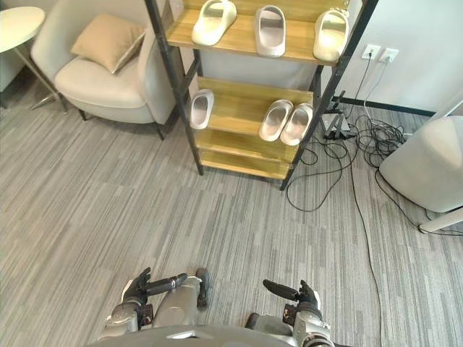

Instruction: Organize the slippers on the shoe rack

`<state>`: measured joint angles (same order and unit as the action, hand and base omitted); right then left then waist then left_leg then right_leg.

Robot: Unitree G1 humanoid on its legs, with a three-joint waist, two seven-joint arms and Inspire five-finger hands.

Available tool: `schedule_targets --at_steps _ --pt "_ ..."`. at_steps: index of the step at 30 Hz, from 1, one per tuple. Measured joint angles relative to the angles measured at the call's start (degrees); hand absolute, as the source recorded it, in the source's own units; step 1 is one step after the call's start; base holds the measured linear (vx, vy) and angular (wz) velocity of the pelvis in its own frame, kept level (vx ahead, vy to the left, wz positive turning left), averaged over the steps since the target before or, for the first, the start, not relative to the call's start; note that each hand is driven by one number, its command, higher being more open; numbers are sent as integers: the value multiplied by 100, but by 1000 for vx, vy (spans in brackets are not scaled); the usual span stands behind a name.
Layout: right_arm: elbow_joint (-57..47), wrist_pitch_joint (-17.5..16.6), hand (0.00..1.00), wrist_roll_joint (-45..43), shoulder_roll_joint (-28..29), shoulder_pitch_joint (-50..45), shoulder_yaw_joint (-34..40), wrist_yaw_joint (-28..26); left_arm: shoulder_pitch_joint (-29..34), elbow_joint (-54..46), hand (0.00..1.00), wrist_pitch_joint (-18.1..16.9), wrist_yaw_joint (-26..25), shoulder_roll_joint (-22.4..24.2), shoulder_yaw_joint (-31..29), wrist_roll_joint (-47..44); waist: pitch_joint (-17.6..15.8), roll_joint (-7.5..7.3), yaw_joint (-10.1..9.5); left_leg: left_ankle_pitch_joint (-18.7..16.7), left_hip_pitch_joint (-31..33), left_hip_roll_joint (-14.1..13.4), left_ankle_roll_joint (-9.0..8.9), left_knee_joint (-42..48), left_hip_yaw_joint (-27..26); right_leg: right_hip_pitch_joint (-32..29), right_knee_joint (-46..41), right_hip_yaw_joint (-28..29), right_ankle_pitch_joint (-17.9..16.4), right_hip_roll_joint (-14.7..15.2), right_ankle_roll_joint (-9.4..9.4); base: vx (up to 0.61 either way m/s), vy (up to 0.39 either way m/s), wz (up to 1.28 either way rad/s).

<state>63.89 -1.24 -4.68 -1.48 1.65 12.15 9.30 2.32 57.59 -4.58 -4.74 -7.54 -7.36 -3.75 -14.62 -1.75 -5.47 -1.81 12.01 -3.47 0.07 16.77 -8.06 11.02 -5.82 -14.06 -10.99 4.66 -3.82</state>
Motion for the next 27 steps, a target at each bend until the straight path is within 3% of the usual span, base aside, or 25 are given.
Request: schedule_targets --at_steps 1,3,4,5,6,7,9,11,12,14,15,16,17,18,20,22,23,24,26,27 --pt "-7 2 100 3 58 22 11 -4 -133 50 100 17 -17 -26 -27 -2 -32 -57 -28 -292 137 -31 118 514 -47 130 120 81 158 47 -115 325 110 -9" --pt "-5 14 100 6 144 56 8 -3 -128 199 100 35 -21 -56 -190 -35 -76 -114 -81 -660 399 -49 113 1513 -170 273 -187 271 232 129 -111 304 156 -21" --pt "-26 6 100 8 102 -10 -1 -10 -86 223 100 27 -13 -30 -203 -35 19 -30 -73 -721 295 -65 83 1277 -159 205 -508 318 190 102 -171 224 198 -40" --pt "-17 -8 100 11 -43 -36 -89 -23 8 240 100 40 -13 70 -67 -29 136 190 -70 -1069 -28 -210 210 926 -185 -175 -1565 410 0 97 -462 194 169 -33" --pt "-42 -22 100 15 -6 -1 -215 -44 10 290 100 79 -11 -56 13 -22 77 -9 -44 -1194 -379 6 257 778 -273 -710 -3110 513 2 506 -800 322 202 -27" --pt "-60 -2 100 19 15 -6 -220 -71 13 337 100 109 -7 -121 53 -20 72 -68 -6 -1240 -578 108 281 659 -282 -1043 -3930 493 39 709 -873 321 108 1" --pt "-54 -4 100 37 -29 -13 -216 -90 88 359 100 153 -44 -164 162 -20 68 -129 26 -1335 -1265 192 323 300 -251 -1604 -4931 -29 -284 995 -308 418 53 16" --pt "-54 -5 100 83 -53 -5 -216 -92 118 358 100 152 -40 -161 167 -20 63 -106 77 -1331 -1672 146 316 -22 -168 -1900 -4510 -462 -489 947 27 428 3 25" --pt "-59 -11 100 123 -83 48 -218 -97 116 359 100 152 -29 -141 180 -20 40 -53 116 -1327 -1820 64 308 -145 -110 -2101 -3930 -591 -532 789 102 452 -71 34" --pt "-68 -17 100 126 -134 171 -214 -113 85 356 100 152 -24 -91 197 -18 -24 59 189 -1322 -2030 -120 266 -338 -7 -2472 -2235 -473 -250 347 78 338 -95 33" --pt "-69 -19 100 125 -133 177 -215 -113 90 356 100 152 -22 -93 197 -18 -23 58 195 -1324 -2065 -131 226 -372 8 -2504 -1887 -389 -99 270 88 424 -157 39" --pt "-64 -15 100 115 -126 174 -212 -119 129 357 100 151 -6 -112 193 -17 -19 16 236 -1390 -2233 -90 33 -474 92 -2498 -887 -72 837 109 80 538 -216 46" --pt "-59 -14 100 116 -122 143 -202 -115 161 359 100 152 -6 -122 189 -13 0 -16 280 -1452 -2346 -46 -71 -493 173 -2404 -827 88 1504 85 84 453 -188 45" --pt "-53 -12 100 134 -230 180 -206 -121 122 406 100 150 -13 -39 162 -10 -2 154 229 -1507 -2465 -202 -161 -503 268 -2391 -1017 107 1483 -24 410 434 -213 22" --pt "-70 -46 100 141 -294 209 -185 -134 118 410 100 130 -32 189 128 -4 49 448 223 -1471 -2373 -421 -225 -290 431 -2368 -1155 -23 1068 -174 472 449 -240 20" --pt "-62 -11 100 197 -294 201 -111 -163 103 406 100 130 -15 212 124 3 57 493 263 -1394 -2126 -524 -359 252 555 -2188 -1051 -183 943 -214 509 310 -185 45" --pt "-68 12 100 226 -260 107 37 -160 86 382 100 134 -24 218 85 2 53 497 252 -1262 -1789 -669 -586 1170 581 -1860 -848 -320 865 -286 553 385 -261 66" --pt "-155 13 100 211 -228 -7 63 -111 87 328 100 135 -16 242 -86 1 28 495 248 -1011 -1276 -948 -644 2478 512 -1436 -577 -472 784 -362 589 346 -238 55" --pt "-222 3 100 180 -196 -111 66 -92 93 267 100 132 -20 225 -85 0 36 481 198 -1210 -893 -1231 -619 3196 171 -1055 -345 -555 766 -455 611 211 -112 27" --pt "-239 -19 100 113 -162 -124 73 -68 81 208 100 119 -18 190 -73 0 20 402 173 -1327 -668 -1254 -584 3132 -24 -894 -188 -582 771 -445 603 193 -32 11"
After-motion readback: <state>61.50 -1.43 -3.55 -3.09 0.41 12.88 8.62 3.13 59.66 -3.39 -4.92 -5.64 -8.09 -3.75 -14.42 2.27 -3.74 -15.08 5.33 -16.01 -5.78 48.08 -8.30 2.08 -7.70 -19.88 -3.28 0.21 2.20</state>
